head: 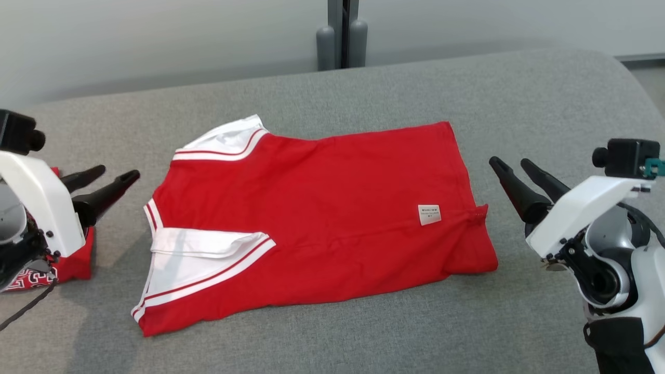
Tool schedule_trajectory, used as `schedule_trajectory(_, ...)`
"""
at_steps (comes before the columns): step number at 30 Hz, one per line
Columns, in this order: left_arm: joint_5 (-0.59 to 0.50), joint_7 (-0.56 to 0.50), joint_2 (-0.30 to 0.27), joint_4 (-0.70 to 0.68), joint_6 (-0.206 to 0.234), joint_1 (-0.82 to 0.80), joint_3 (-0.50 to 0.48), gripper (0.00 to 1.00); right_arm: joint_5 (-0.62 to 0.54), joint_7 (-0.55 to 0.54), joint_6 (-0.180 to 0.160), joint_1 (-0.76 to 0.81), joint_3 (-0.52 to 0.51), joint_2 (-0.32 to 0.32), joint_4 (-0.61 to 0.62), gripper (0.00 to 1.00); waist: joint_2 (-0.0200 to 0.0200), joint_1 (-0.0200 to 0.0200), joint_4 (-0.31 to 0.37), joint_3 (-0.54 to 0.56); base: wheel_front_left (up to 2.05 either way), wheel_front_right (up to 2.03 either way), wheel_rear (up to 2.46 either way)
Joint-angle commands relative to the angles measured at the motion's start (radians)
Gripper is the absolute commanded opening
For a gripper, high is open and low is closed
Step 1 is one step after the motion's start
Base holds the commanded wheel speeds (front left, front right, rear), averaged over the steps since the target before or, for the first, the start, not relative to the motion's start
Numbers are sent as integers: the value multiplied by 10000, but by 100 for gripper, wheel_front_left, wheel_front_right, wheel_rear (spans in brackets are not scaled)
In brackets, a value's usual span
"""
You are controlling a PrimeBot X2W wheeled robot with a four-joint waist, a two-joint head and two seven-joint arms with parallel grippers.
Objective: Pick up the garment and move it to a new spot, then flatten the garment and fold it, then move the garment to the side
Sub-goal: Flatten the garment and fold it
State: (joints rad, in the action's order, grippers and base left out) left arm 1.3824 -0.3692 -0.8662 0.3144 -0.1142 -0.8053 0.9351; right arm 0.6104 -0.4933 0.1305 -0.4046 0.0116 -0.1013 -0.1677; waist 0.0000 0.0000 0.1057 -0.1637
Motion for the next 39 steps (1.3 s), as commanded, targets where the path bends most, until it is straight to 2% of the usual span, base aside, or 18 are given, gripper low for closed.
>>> schedule_trajectory(1,-267,554,-52,-33,183,276,-97,100,40,471,5,179,72,-117,65,100,0,0,-36,304,0,0,0)
schedule_trajectory(6,-918,3110,93,-363,1115,1437,-397,100,-317,2516,5,888,267,-287,-70,100,0,0,-112,864,0,0,0)
schedule_trajectory(10,-330,4868,350,-989,1791,2872,-929,100,-643,3901,5,1590,184,-275,-243,100,0,0,-158,1158,0,0,0)
schedule_trajectory(12,-342,5586,300,-1287,2160,3528,-1074,100,-781,4369,5,1939,128,-218,-338,100,0,0,-221,1202,0,0,0)
schedule_trajectory(15,-639,6116,359,-1721,2725,4339,-1153,100,-874,4693,5,2342,110,-144,-591,100,0,0,-289,1196,0,0,0)
schedule_trajectory(17,-721,6199,413,-1839,2889,4536,-1211,100,-880,4749,5,2456,119,-128,-670,100,0,0,-309,1187,0,0,0)
schedule_trajectory(18,-888,6293,639,-2089,3185,4967,-1427,100,-884,4746,5,2612,160,-69,-914,100,0,0,-343,1165,0,0,0)
schedule_trajectory(19,-888,6293,639,-2089,3185,4967,-1427,100,-884,4746,5,2612,160,-69,-914,100,0,0,-343,1165,0,0,0)
schedule_trajectory(21,-1174,6334,782,-2197,3458,5380,-1641,100,-877,4660,5,2677,197,-17,-1151,100,0,0,-359,1146,0,0,0)
schedule_trajectory(25,-1887,6340,1201,-2111,3980,6117,-2022,100,-870,4232,5,2667,277,14,-1841,100,0,0,-380,1126,0,0,0)
schedule_trajectory(27,-1937,6343,1452,-1976,4102,6431,-2188,100,-722,3913,5,2613,409,62,-2135,100,0,0,-389,1120,0,0,0)
schedule_trajectory(32,-1882,6171,1789,-1568,4006,6751,-1972,100,-575,3365,5,2292,536,64,-2615,100,0,0,-440,1030,0,0,0)
schedule_trajectory(39,-1868,4909,2046,-869,3651,6160,-1295,100,-731,2728,5,1720,511,131,-3275,100,0,0,-582,788,0,0,0)
